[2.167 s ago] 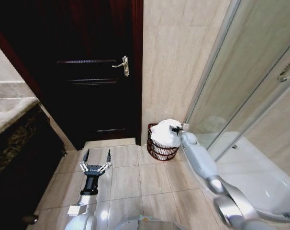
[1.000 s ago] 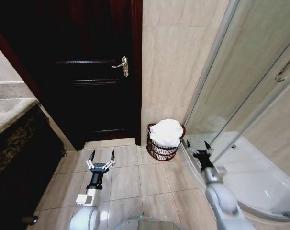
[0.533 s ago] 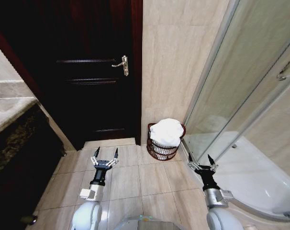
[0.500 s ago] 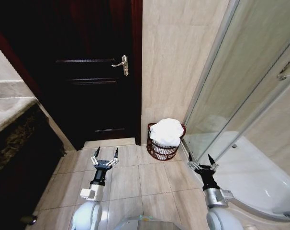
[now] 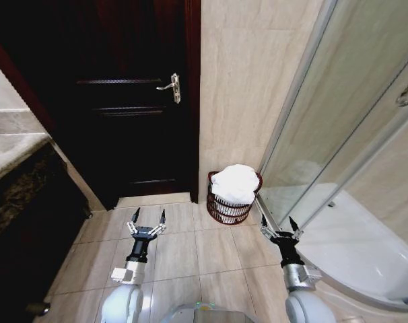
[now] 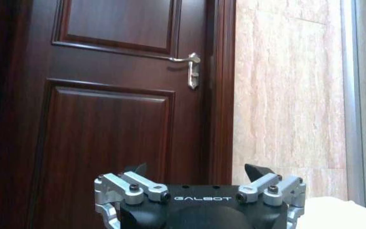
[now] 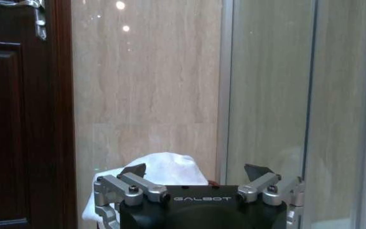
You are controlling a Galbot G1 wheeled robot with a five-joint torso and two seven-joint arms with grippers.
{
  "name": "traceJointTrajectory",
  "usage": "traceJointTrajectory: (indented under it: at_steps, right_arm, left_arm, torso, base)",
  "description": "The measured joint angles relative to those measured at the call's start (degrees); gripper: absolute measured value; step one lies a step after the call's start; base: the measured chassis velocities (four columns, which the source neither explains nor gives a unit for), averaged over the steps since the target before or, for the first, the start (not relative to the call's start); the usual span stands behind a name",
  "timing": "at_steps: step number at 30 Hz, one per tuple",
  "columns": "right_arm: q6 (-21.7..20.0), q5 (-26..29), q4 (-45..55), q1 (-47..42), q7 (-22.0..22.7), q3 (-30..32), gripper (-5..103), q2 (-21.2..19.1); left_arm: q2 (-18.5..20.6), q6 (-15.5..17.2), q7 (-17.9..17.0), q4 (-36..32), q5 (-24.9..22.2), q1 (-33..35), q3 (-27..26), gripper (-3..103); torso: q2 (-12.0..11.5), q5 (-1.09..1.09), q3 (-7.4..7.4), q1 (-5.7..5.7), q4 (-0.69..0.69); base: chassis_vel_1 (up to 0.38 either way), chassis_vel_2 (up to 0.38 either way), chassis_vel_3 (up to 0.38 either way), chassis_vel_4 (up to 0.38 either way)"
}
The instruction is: Discard the used towel into the hamper.
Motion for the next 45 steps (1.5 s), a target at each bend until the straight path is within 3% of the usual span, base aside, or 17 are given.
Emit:
traceJointTrajectory:
  at_steps: [23, 24, 25, 28, 29, 32, 39, 45]
  right_arm:
    - [-0.7, 0.5, 0.9, -1.4, 2.3, -2.8, 100, -0.6]
    - [-3.5, 0.3, 2.2, -2.5, 2.4, -3.2, 100, -0.9]
    - [-3.5, 0.3, 2.2, -2.5, 2.4, -3.2, 100, -0.9]
    - [-14.6, 2.6, 3.6, -2.9, 0.5, -3.2, 100, -3.8]
    - [-14.6, 2.6, 3.6, -2.9, 0.5, -3.2, 100, -3.8]
    - [-23.0, 6.8, 2.0, 1.0, -0.5, -2.9, 100, -5.3]
    - [-25.6, 8.7, -2.2, 8.3, -4.6, -2.0, 100, -7.6]
    - [-26.5, 10.8, -6.8, 14.1, -5.4, -2.5, 100, -9.6]
  left_arm:
    - [0.0, -0.2, -0.1, -1.3, 0.8, 0.4, 0.2, 100]
    - [0.0, -0.3, -0.1, -1.3, 0.6, 0.4, 0.2, 100]
    - [0.0, -0.3, -0.1, -1.3, 0.6, 0.4, 0.2, 100]
    - [0.0, -0.5, -0.4, -1.2, 0.0, 0.5, -0.1, 100]
    - [0.0, -0.5, -0.4, -1.2, 0.0, 0.5, -0.1, 100]
    - [0.0, -0.4, -1.0, -1.5, -0.1, 1.5, -0.3, 100]
    - [0.0, -0.7, -1.0, -3.4, -0.4, 4.1, -0.4, 100]
    - [0.0, -0.6, -0.8, -6.1, -1.5, 5.8, -0.6, 100]
  torso:
    - [0.2, 0.0, 0.16, 0.14, 0.0]
    - [0.2, 0.01, 0.16, 0.13, 0.0]
    - [0.2, 0.01, 0.16, 0.13, 0.0]
    - [0.3, 0.0, 0.15, 0.1, -0.01]
    - [0.3, 0.0, 0.15, 0.1, -0.01]
    - [0.3, 0.0, 0.16, 0.1, -0.01]
    - [0.3, 0.0, 0.19, 0.13, 0.0]
    - [0.3, 0.01, 0.2, 0.14, 0.0]
  base:
    - [-0.145, 0.15, 0.143, -0.144]
    - [-0.007, 0.068, 0.057, -0.017]
    - [-0.007, 0.068, 0.057, -0.017]
    - [0.022, -0.022, -0.042, 0.016]
    - [0.038, -0.054, -0.063, 0.026]
    - [0.024, -0.037, -0.029, 0.016]
    - [0.0, 0.0, 0.0, 0.0]
    - [0.0, 0.0, 0.0, 0.0]
